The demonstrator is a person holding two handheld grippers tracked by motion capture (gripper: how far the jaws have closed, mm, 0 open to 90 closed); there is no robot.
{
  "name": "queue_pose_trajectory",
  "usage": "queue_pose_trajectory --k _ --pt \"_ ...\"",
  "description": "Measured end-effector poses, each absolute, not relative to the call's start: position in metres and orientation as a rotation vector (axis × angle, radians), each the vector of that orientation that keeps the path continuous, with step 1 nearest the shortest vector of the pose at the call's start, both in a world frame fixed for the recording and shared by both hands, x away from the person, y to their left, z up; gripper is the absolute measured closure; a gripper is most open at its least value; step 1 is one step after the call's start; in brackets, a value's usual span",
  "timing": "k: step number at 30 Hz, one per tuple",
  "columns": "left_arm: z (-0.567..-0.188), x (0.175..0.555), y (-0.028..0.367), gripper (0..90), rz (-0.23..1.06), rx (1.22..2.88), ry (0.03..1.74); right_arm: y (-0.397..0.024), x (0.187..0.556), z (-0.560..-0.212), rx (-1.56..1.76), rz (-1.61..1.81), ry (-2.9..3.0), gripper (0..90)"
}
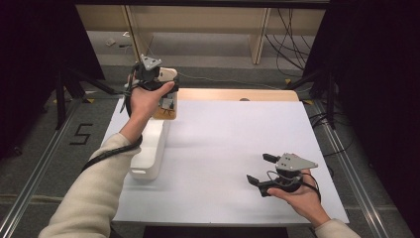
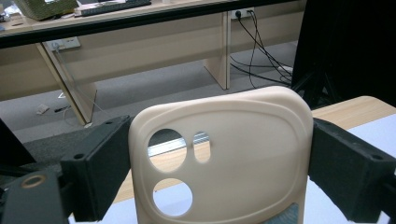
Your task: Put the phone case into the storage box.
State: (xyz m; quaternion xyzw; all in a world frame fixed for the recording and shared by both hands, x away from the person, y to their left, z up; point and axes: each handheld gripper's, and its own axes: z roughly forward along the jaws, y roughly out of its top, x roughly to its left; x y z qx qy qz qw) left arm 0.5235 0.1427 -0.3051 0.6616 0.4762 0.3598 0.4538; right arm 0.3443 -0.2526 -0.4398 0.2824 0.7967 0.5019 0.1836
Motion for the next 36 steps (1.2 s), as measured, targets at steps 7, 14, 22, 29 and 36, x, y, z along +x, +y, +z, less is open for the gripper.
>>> queue_pose_trajectory --k 7,14,22,29,36 --pt "-0.304 0.525 0.150 11.2 0.896 1.629 1.182 -0.253 0.344 -0.440 0.797 1.417 2.245 8.0" --pt "-0.305 0.526 0.158 11.2 0.904 1.622 1.192 -0.253 0.344 -0.440 0.797 1.417 2.243 8.0" --pt "-0.306 0.528 0.164 11.2 0.914 1.624 1.198 -0.253 0.344 -0.440 0.796 1.417 2.242 8.0" --pt "-0.307 0.530 0.170 11.1 0.919 1.618 1.204 -0.253 0.345 -0.440 0.798 1.416 2.244 8.0" --pt "-0.308 0.532 0.175 11.1 0.922 1.615 1.206 -0.253 0.345 -0.440 0.799 1.416 2.243 8.0"
